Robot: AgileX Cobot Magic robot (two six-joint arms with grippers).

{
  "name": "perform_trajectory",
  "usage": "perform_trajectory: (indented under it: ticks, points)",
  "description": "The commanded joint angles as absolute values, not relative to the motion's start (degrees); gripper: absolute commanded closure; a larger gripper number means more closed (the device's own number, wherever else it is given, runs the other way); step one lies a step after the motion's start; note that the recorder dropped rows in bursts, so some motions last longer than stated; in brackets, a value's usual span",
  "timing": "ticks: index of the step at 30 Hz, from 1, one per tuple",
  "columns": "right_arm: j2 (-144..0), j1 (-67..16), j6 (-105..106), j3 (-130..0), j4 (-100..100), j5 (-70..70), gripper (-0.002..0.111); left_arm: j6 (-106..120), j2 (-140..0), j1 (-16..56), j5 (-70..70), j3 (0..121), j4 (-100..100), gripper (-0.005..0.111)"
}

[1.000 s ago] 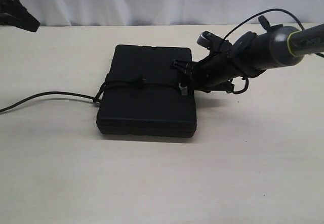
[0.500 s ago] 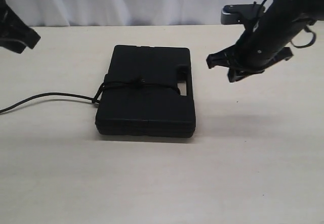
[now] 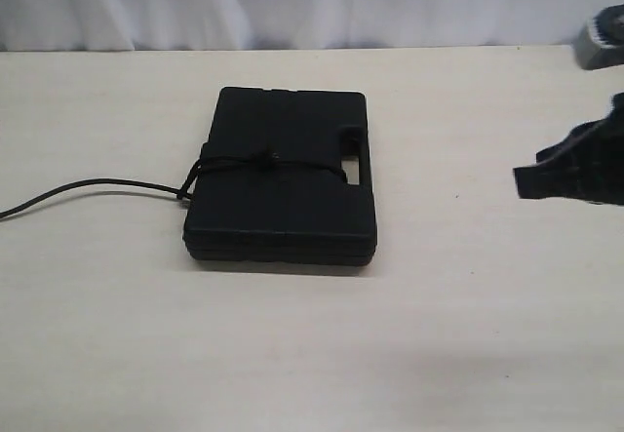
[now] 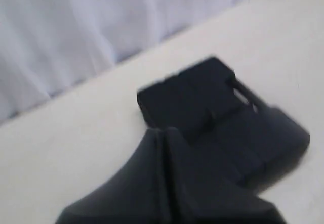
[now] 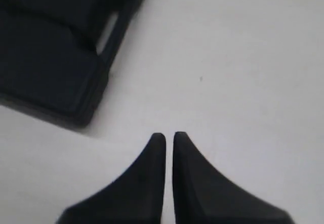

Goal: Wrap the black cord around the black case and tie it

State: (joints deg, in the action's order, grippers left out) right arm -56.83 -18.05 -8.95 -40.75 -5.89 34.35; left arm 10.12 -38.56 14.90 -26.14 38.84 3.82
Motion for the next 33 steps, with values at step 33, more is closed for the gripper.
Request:
perform_trajectory:
  ticks: [33]
  points:
    - [-2.73,-17.15,-9.03,-7.34,-0.81,5.63,0.104,10.88,-10.87,15.41,16.71,3.55,4.63,0.107]
